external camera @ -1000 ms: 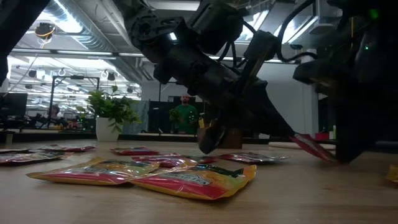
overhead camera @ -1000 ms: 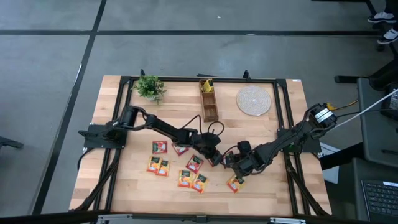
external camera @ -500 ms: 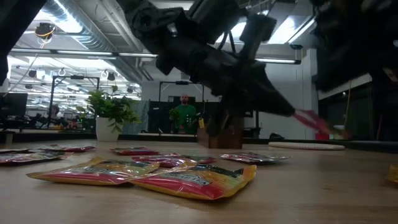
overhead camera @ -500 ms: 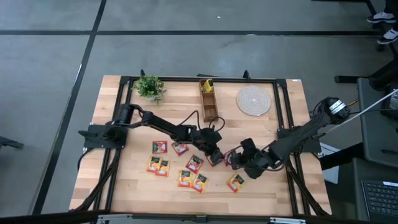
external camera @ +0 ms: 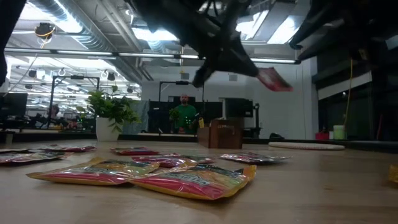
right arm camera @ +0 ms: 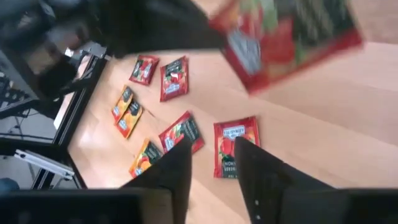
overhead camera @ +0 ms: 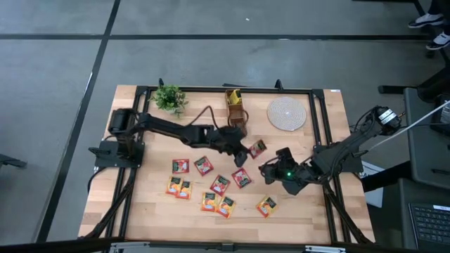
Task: Pick & Place Tea
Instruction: Put the red tea bag into the middle section of the wooden organizer
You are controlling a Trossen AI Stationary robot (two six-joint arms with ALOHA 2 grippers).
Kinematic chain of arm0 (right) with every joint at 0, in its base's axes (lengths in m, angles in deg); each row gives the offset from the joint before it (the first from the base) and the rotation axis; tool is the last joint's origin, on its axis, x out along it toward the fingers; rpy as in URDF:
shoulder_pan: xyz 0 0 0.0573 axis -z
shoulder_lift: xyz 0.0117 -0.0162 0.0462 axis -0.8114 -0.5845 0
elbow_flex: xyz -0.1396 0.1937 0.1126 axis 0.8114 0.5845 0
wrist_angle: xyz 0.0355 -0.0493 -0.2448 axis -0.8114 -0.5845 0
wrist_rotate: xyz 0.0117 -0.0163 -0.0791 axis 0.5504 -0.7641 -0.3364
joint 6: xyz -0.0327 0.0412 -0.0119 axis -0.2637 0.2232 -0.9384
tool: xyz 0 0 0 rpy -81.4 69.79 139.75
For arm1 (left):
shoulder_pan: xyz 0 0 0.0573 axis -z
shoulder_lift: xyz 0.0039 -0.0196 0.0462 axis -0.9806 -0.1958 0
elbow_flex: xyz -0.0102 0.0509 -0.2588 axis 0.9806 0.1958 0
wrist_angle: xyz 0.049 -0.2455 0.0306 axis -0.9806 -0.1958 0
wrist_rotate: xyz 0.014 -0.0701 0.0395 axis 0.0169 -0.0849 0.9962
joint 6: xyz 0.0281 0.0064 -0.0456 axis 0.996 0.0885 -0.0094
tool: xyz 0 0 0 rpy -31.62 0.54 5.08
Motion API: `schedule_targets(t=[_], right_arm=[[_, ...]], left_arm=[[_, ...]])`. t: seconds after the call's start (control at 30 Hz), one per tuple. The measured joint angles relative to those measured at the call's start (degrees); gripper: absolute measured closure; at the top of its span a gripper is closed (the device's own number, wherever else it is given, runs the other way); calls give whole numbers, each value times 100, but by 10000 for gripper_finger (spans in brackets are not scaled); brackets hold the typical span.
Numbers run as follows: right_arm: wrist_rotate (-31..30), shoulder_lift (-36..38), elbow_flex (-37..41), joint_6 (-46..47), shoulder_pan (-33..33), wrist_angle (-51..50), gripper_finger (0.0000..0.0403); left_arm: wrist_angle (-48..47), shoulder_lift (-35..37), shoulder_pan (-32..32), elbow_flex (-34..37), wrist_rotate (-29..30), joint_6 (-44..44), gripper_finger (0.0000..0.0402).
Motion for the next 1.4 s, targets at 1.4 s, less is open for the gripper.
schedule_targets(t=[1.4], right_arm=[[1532,3,-7,-2224,1678,1034,215]], left_arm=[[-137,1530,-83,1275,301,327,400]])
